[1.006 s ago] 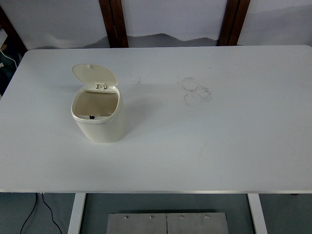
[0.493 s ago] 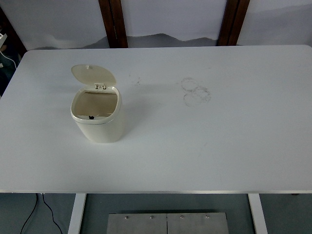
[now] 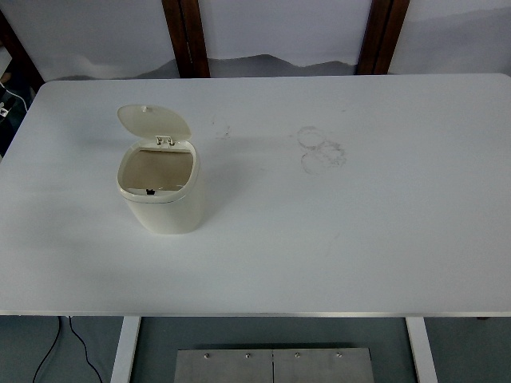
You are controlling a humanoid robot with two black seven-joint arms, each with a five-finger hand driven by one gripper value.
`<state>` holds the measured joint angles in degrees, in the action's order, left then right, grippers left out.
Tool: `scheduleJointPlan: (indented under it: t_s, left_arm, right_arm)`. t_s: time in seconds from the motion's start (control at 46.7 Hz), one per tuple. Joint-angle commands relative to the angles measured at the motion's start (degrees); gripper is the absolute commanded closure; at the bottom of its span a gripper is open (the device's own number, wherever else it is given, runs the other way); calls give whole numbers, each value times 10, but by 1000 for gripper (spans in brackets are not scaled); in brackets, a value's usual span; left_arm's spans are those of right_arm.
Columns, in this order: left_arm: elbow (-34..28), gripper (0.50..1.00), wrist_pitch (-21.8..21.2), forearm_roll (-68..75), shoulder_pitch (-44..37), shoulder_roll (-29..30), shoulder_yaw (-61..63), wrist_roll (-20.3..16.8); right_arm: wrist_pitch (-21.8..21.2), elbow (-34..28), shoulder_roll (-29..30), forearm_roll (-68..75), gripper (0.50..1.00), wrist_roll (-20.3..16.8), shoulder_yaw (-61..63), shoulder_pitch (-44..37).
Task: Open trash can
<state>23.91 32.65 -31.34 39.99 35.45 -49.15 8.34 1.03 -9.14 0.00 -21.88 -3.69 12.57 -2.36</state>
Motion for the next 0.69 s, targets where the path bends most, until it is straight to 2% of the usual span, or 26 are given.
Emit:
scheduleJointPlan:
  t_s: [0.0, 0.664]
  left_arm:
    - [-2, 500, 0, 1, -9, -1, 0, 0]
    - [-2, 500, 0, 1, -21, -1, 1, 0]
  right_arm:
    - [0, 0, 0, 0, 505, 0, 0, 0]
    - [0, 0, 0, 0, 505, 2, 0, 0]
